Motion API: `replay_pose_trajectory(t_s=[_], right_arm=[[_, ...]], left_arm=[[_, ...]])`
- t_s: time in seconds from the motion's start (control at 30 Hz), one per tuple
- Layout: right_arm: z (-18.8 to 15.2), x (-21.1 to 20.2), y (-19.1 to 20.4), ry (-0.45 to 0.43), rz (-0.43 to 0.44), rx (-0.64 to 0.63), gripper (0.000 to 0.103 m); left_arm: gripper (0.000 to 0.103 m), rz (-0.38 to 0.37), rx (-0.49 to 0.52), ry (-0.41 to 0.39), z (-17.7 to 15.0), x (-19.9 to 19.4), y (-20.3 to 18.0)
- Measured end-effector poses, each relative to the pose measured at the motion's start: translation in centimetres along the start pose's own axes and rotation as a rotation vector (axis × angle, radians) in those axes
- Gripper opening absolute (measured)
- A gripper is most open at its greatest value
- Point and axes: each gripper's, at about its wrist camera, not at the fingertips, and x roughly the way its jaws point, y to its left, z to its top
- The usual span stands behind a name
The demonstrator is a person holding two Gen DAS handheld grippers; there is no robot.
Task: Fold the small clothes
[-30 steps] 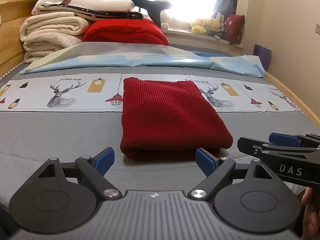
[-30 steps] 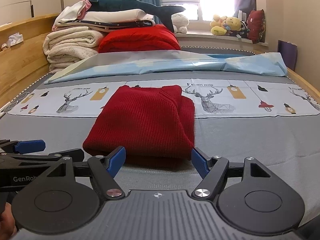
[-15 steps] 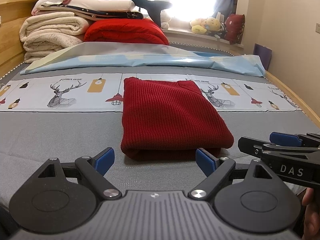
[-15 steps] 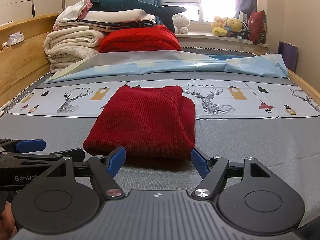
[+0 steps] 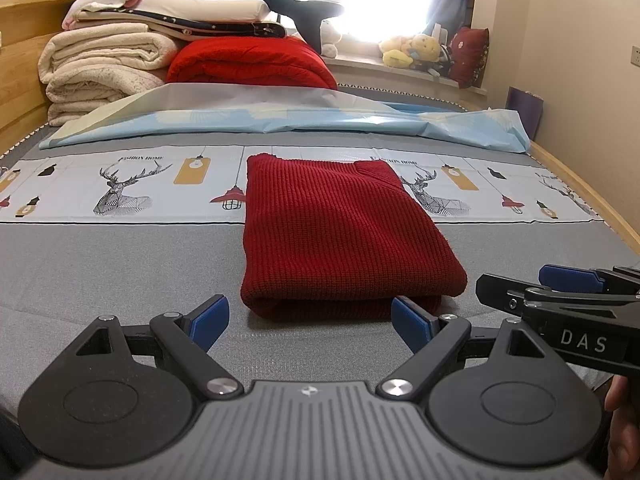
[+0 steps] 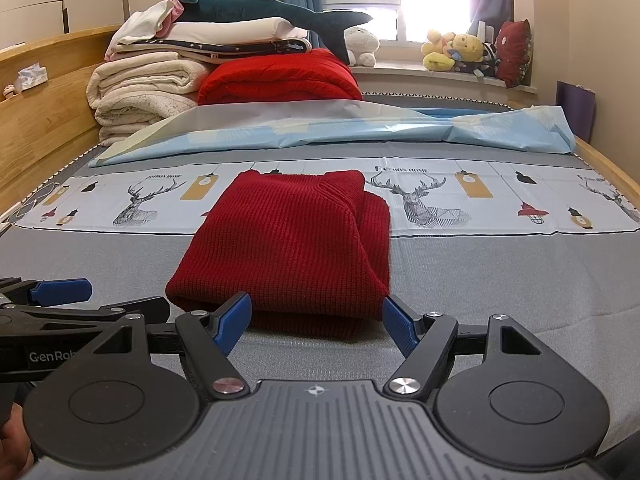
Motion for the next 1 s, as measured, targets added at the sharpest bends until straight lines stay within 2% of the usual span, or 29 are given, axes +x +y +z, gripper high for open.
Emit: replay_pose_trajectory(t_s=[1.0], right_arm=[[-0.44,0.5,-0.1,0.015,-0.005,0.001,0.074]], left_arm=[[0.091,-0.006,-0.001,0.003,-0.24,0.33,0.48]])
